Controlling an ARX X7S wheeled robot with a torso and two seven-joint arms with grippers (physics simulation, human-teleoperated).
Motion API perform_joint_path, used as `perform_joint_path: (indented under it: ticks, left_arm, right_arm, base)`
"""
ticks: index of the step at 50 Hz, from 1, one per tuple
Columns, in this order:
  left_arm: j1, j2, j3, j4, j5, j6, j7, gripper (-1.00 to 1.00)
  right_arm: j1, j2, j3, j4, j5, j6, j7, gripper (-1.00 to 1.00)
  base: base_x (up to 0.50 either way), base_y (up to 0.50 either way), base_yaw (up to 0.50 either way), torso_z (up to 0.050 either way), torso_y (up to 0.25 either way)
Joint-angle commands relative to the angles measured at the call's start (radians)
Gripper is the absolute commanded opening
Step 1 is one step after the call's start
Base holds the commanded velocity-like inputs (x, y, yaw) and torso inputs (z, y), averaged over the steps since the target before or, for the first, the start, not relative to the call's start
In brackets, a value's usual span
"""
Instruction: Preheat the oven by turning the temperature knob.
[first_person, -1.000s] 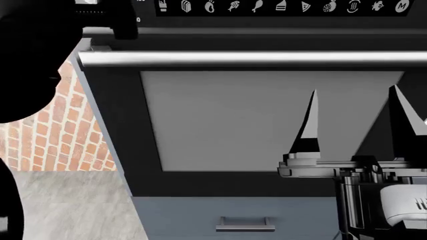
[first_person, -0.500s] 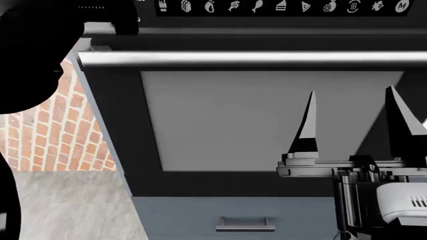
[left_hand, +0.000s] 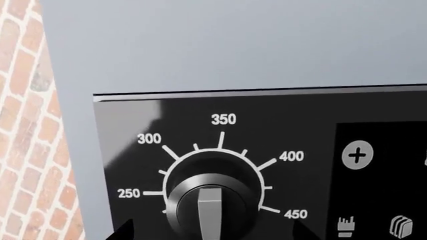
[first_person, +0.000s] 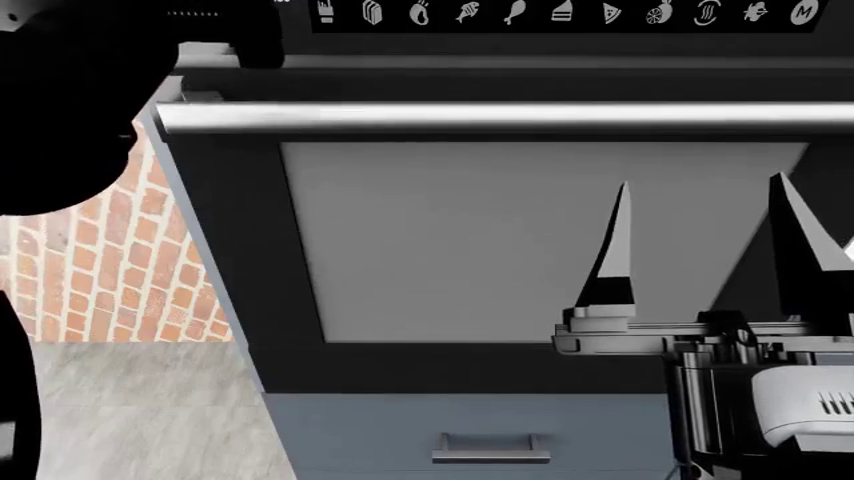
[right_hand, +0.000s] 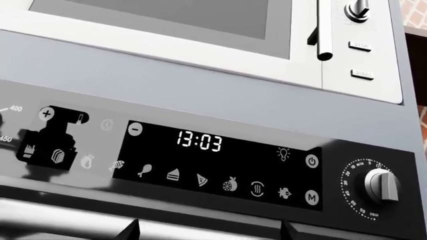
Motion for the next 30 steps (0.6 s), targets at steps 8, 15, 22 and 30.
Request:
perform_joint_path:
  ticks: [8,15,22,30]
  left_arm:
    - [0.0,-0.006,0.022,-0.025,0.022,0.024,0.023,1.0]
    - [-0.001,-0.008,0.027,-0.031,0.024,0.029,0.028,1.0]
    - [0.0,-0.011,0.03,-0.016,0.02,0.034,0.03,-1.0]
    - [0.003,-0.016,0.034,-0.012,0.022,0.046,0.043,-1.0]
  right_arm:
    - [0.004,0.007,-0.006,0.003,0.003,0.001,0.007,1.0]
    - [0.005,0.009,-0.009,0.006,0.005,0.0,0.01,1.0]
    - [0.006,0.01,-0.011,0.007,0.005,0.0,0.014,1.0]
    - [0.007,0.013,-0.017,0.011,0.003,-0.003,0.016,1.0]
  base:
    - [0.0,0.0,0.0,0.0,0.0]
    - [0.0,0.0,0.0,0.0,0.0]
    - [0.0,0.0,0.0,0.0,0.0]
    - [0.0,0.0,0.0,0.0,0.0]
